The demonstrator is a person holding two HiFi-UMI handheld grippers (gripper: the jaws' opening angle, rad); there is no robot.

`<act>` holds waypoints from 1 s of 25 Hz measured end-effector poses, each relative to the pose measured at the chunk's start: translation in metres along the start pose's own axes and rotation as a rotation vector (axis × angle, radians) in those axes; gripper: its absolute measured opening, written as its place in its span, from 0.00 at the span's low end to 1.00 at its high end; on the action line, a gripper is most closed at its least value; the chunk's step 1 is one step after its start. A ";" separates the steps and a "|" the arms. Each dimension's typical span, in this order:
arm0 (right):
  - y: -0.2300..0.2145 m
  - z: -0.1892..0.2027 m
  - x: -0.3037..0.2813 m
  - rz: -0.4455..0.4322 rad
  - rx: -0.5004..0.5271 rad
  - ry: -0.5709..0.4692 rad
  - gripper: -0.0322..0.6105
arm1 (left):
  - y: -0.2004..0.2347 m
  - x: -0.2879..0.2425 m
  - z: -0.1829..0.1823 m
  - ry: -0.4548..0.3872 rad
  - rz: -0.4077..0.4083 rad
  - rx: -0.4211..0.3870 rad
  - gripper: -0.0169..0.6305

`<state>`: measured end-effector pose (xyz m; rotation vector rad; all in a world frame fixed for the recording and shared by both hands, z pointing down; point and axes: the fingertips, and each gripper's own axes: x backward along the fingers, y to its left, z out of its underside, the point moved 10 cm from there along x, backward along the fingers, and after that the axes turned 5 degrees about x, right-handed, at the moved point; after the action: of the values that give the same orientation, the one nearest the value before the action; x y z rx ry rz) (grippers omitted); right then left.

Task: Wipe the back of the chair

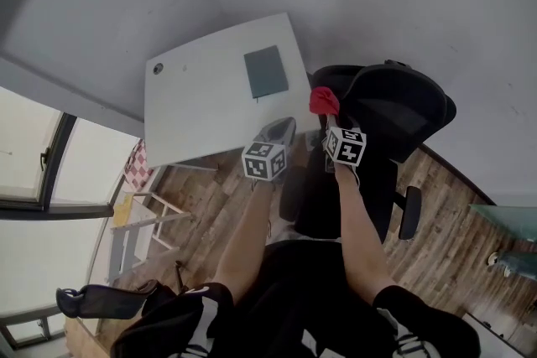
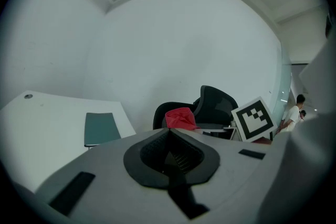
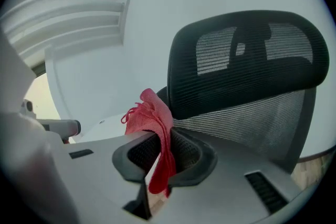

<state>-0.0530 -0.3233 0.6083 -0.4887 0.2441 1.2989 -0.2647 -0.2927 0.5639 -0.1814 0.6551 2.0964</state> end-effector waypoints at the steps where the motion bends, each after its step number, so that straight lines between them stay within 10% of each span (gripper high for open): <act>1: 0.001 0.003 -0.005 0.012 -0.015 0.001 0.16 | 0.005 -0.002 0.004 0.007 0.007 0.000 0.06; 12: -0.001 0.025 -0.053 0.099 -0.226 -0.018 0.15 | 0.032 -0.024 0.007 0.054 0.046 -0.063 0.06; 25: -0.011 0.039 -0.069 0.102 -0.114 0.095 0.15 | 0.028 -0.029 0.016 0.083 0.066 -0.076 0.06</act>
<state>-0.0644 -0.3655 0.6750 -0.6427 0.2777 1.3959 -0.2684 -0.3186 0.5988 -0.2948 0.6388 2.1885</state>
